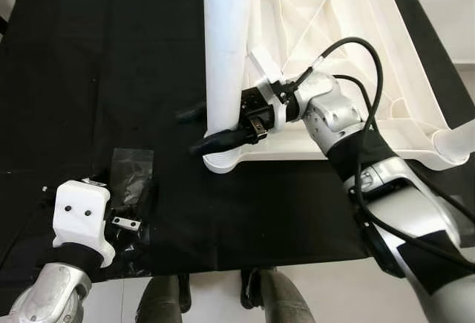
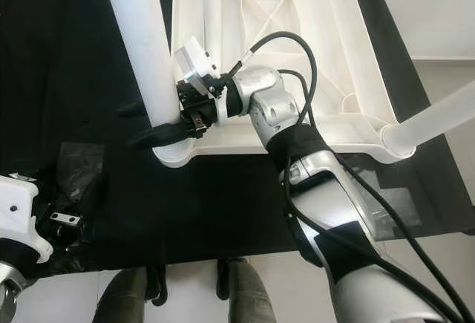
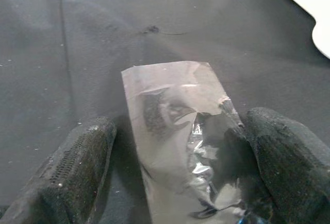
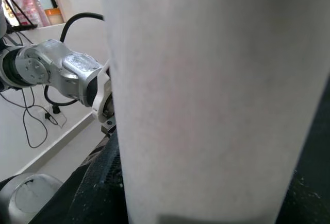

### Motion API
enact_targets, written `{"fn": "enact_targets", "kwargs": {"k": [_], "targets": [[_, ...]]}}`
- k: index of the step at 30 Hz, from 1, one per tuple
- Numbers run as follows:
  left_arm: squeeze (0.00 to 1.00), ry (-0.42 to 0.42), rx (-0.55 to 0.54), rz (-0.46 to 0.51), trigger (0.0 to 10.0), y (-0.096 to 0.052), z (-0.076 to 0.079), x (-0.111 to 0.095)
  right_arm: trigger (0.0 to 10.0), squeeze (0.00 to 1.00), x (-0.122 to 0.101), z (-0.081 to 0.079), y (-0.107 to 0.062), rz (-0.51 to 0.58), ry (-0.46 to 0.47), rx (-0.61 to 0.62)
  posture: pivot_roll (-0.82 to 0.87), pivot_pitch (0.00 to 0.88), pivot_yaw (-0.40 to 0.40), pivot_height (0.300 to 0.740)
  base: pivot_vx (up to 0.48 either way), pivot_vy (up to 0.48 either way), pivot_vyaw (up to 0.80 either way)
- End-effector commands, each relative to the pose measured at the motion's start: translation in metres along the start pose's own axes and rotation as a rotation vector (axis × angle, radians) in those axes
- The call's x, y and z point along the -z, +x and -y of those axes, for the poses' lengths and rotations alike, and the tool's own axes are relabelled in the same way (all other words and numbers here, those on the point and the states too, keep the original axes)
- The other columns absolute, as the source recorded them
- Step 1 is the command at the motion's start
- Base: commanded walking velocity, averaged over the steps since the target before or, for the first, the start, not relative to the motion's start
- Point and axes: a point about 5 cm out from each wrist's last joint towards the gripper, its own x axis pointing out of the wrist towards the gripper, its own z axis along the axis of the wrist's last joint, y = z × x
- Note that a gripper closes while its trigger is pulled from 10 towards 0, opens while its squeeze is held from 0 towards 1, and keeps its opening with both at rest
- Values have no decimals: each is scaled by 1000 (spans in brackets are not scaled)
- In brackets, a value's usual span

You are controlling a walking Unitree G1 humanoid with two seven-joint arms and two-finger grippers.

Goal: Building children table

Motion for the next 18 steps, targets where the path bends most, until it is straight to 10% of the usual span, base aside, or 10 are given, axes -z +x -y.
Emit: {"fn": "enact_targets", "kwargs": {"k": [1, 18], "targets": [[0, -3, -3, -34, 10000, -4, 2, 4, 10000, 0, 19, -6, 0, -62, 55, -12, 131, 486, -106, 740, 0, 0, 0], [0, -14, -3, -3, 10000, -3, -1, -4, 10000, 0, 36, -23, 4, -124, -26, -76, 140, 488, -110, 740, 0, 0, 0]]}}
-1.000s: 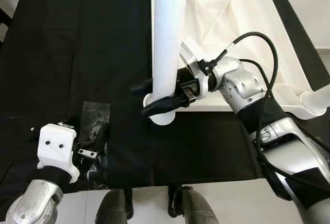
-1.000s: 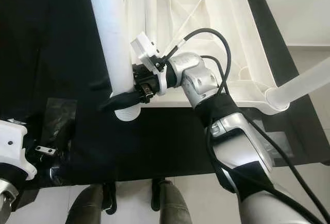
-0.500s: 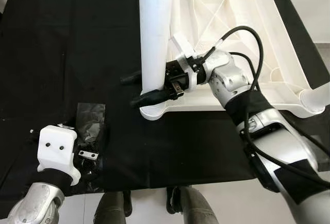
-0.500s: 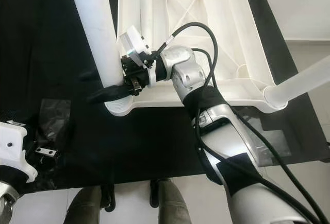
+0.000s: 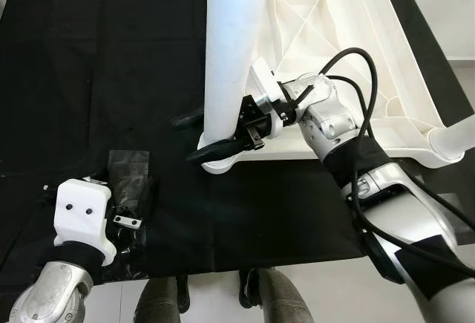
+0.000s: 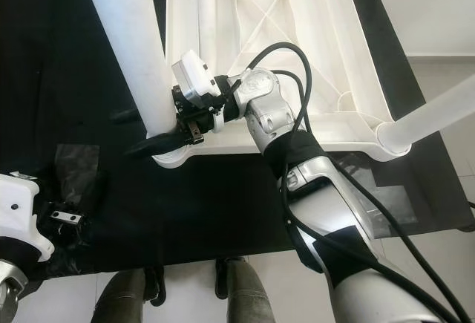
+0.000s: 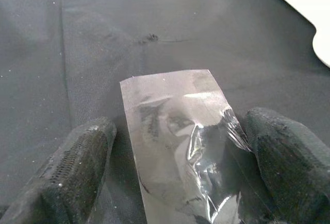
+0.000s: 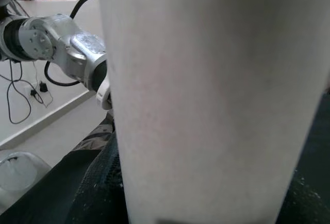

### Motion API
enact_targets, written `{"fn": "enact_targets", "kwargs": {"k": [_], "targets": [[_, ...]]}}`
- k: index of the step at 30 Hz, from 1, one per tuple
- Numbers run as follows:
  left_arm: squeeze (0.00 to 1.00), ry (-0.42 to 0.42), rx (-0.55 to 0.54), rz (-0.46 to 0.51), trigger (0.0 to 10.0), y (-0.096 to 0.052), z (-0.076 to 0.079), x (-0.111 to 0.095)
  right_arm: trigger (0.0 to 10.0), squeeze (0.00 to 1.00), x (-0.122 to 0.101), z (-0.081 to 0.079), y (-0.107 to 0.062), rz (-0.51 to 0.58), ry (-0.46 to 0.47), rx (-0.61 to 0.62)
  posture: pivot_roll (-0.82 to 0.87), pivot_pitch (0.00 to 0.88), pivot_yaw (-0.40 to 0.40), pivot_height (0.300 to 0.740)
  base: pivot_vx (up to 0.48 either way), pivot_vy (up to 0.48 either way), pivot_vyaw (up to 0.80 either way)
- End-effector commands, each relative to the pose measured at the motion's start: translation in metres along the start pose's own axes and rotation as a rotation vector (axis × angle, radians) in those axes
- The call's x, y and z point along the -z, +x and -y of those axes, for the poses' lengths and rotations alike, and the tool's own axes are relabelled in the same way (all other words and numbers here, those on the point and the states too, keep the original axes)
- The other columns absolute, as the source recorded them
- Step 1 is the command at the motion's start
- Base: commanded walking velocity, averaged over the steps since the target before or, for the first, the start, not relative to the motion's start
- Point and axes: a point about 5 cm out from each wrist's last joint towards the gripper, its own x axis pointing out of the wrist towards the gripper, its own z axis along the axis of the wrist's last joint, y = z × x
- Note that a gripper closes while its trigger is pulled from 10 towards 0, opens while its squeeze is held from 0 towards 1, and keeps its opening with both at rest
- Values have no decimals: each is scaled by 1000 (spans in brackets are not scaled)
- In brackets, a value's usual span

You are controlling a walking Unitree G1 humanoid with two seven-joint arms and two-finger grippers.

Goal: Building children table

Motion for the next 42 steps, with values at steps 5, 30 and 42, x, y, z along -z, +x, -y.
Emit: {"fn": "enact_targets", "kwargs": {"k": [5, 30, 42], "targets": [[0, -4, 21, -1, 10000, -6, -2, -5, 10000, 0, 32, -22, -1, -77, 132, -55, 143, 491, -104, 740, 0, 0, 0], [0, 4, -13, 89, 10000, 10, -18, -27, 10000, 0, 64, -70, 2, -298, 455, 491, 71, 470, -137, 740, 0, 0, 0], [0, -19, 9, 147, 10000, 29, -17, -35, 10000, 0, 80, -111, 43, -417, 485, 1277, 65, 431, -97, 740, 0, 0, 0]]}}
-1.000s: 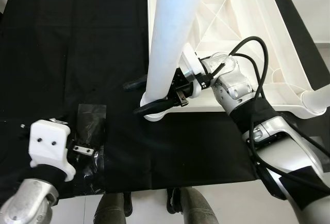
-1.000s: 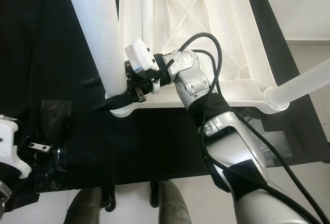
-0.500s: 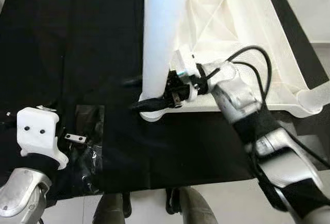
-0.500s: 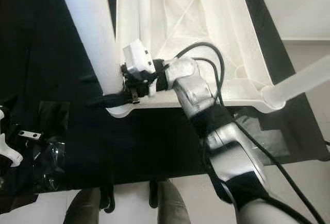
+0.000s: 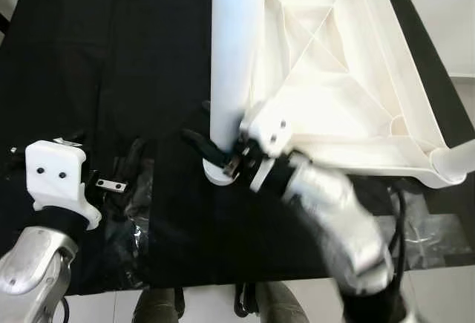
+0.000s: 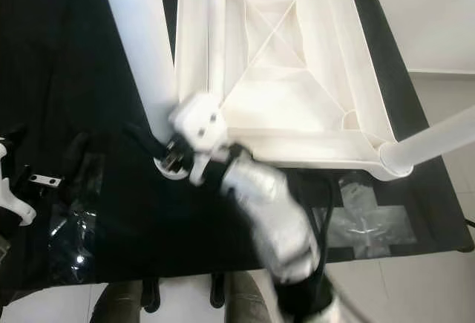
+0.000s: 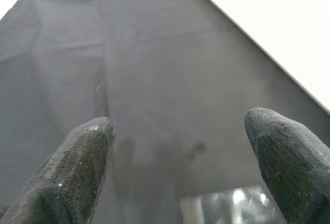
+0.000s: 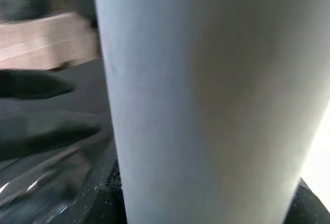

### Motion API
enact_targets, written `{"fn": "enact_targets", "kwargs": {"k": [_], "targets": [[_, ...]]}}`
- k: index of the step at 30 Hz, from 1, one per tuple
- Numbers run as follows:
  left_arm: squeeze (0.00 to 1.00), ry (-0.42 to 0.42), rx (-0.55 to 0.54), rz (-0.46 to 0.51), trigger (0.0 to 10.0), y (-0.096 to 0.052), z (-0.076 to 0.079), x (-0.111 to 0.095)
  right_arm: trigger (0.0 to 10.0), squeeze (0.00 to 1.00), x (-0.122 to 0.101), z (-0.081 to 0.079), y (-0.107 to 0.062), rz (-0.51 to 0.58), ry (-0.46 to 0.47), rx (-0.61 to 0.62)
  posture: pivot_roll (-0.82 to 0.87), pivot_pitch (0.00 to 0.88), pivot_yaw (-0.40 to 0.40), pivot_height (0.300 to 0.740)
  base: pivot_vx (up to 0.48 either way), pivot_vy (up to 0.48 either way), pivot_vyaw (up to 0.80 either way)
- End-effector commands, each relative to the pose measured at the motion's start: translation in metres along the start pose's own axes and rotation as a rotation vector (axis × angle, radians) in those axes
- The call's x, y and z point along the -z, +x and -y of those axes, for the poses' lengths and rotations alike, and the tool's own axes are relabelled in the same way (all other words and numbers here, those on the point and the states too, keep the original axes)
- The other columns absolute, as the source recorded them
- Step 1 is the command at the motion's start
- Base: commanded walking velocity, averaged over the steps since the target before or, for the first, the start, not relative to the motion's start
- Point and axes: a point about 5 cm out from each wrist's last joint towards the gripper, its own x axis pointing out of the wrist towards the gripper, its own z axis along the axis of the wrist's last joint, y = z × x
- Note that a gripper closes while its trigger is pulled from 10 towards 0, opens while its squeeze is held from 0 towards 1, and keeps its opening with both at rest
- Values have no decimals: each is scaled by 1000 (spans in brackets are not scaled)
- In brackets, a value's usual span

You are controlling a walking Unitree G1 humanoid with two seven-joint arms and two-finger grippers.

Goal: Building children table

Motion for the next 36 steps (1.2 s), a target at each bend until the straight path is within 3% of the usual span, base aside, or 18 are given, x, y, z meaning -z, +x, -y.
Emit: {"fn": "enact_targets", "kwargs": {"k": [1, 6, 13, 20, 24, 25, 29, 36], "targets": [[0, -1, 23, -6, 10000, 1, 0, 1, 10000, 0, 73, -1, -7, -366, 37, 107, 80, 416, -78, 740, 0, 0, 0], [0, 7, 35, 12, 10000, 6, -2, -3, 10000, 0, 68, -4, 3, -354, 20, 132, 95, 400, -64, 740, 0, 0, 0], [0, 10, 49, 43, 10000, 15, -8, -8, 10000, 0, 64, 0, 5, -340, 16, 197, 97, 361, -51, 740, 0, 0, 0], [0, -86, 140, 106, 10000, 29, -4, -21, 10000, 0, 61, 12, 3, -313, -16, 216, 95, 331, -41, 740, 0, 0, 0], [0, -162, 232, 143, 10000, 35, -2, -31, 10000, 0, 63, 11, -1, -311, -20, 212, 91, 311, -34, 740, 0, 0, 0], [0, -222, 355, 174, 10000, 40, 2, -42, 10000, 0, 64, 8, -4, -311, -21, 220, 88, 299, -30, 740, 0, 0, 0], [0, -239, 408, 185, 10000, 42, 5, -46, 10000, 0, 65, 7, -4, -311, -21, 224, 86, 291, -27, 740, 0, 0, 0], [0, -307, 730, 212, 10000, 58, 24, -66, 10000, 0, 64, 13, 2, -247, 23, 281, 79, 249, -10, 740, 0, 0, 0]]}}
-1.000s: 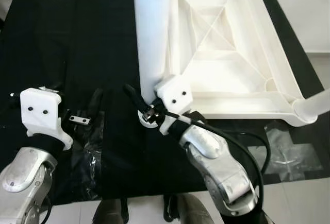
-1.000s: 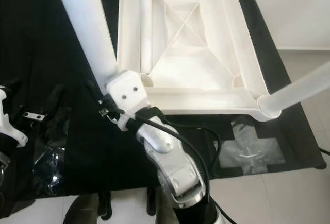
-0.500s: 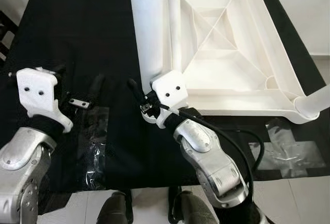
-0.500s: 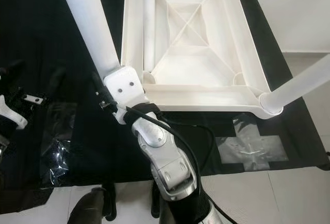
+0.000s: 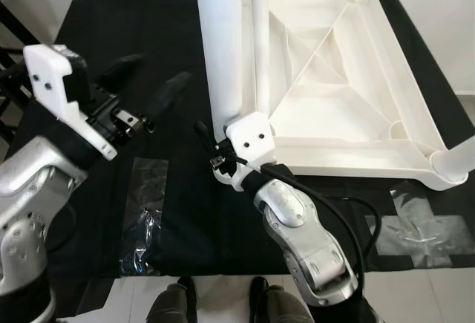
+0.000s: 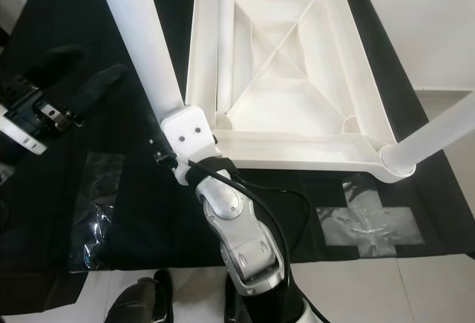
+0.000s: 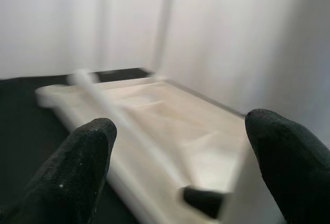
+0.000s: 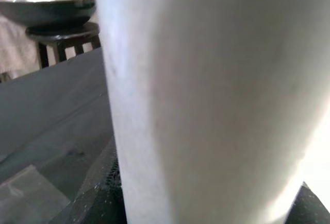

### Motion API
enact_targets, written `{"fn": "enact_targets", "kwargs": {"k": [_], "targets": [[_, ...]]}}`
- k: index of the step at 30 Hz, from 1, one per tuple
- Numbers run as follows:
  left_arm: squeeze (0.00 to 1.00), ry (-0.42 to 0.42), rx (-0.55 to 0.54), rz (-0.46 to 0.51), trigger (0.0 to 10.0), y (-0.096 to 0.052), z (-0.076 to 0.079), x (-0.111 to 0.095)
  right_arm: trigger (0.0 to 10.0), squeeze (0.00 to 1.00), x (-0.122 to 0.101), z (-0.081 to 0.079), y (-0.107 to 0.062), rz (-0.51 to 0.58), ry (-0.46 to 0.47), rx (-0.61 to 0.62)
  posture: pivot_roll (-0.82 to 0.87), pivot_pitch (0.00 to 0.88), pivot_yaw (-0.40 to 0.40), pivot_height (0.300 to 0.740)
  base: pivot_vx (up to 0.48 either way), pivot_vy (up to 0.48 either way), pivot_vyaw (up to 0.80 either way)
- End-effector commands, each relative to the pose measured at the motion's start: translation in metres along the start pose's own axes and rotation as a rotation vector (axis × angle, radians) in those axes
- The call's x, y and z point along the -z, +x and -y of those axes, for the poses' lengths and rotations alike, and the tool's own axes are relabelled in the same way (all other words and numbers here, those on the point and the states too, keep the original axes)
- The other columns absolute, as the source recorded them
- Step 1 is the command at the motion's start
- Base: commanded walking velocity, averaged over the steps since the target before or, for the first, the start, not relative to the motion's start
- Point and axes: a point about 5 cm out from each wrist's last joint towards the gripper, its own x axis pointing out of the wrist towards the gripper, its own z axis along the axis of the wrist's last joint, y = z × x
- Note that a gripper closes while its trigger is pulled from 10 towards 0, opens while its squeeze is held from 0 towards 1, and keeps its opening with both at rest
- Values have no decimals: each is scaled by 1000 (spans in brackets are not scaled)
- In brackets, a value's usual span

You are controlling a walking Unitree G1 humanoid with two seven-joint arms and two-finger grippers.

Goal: Building children table

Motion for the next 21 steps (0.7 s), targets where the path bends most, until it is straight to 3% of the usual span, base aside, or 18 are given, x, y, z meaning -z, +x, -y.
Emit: {"fn": "enact_targets", "kwargs": {"k": [1, 2, 3, 4, 8, 10, 17, 18, 20, 21], "targets": [[0, -25, 65, -33, 10000, 0, 5, 4, 10000, 0, 37, 9, -7, -176, 27, 55, 79, 249, -10, 740, 0, 0, 0], [149, -51, 113, -40, 10000, 4, 7, 4, 10000, 0, 37, 10, -6, -170, 33, 59, 78, 247, -7, 740, 0, 0, 0], [1000, -74, 165, -59, 10000, 8, 9, 6, 10000, 0, 37, 10, -5, -162, 36, 58, 77, 242, -3, 740, 0, 0, 0], [1000, -74, 165, -59, 10000, 8, 9, 6, 10000, 0, 37, 10, -5, -162, 36, 58, 77, 242, -3, 740, 0, 0, 0], [1000, -156, 338, -83, 10000, 26, 20, 8, 10000, 0, 36, 8, -1, -137, 44, 52, 75, 227, 12, 740, 0, 0, 0], [1000, -163, 357, -80, 10000, 28, 22, 7, 10000, 0, 36, 8, -1, -136, 46, 52, 75, 227, 12, 740, 0, 0, 0], [1000, -108, 429, -113, 10000, 40, 22, 8, 10000, 0, 38, 5, 2, -125, 54, 44, 70, 217, 23, 740, 0, 0, 0], [706, -93, 429, -109, 10000, 43, 22, 7, 10000, 0, 38, 4, 3, -122, 56, 42, 73, 214, 26, 740, 0, 0, 0], [706, -86, 428, -105, 10000, 46, 21, 7, 10000, 0, 39, 4, 3, -120, 57, 40, 73, 214, 26, 740, 0, 0, 0], [0, -58, 417, -97, 10000, 51, 20, 5, 10000, 0, 39, 4, 4, -118, 58, 38, 74, 214, 27, 740, 0, 0, 0]]}}
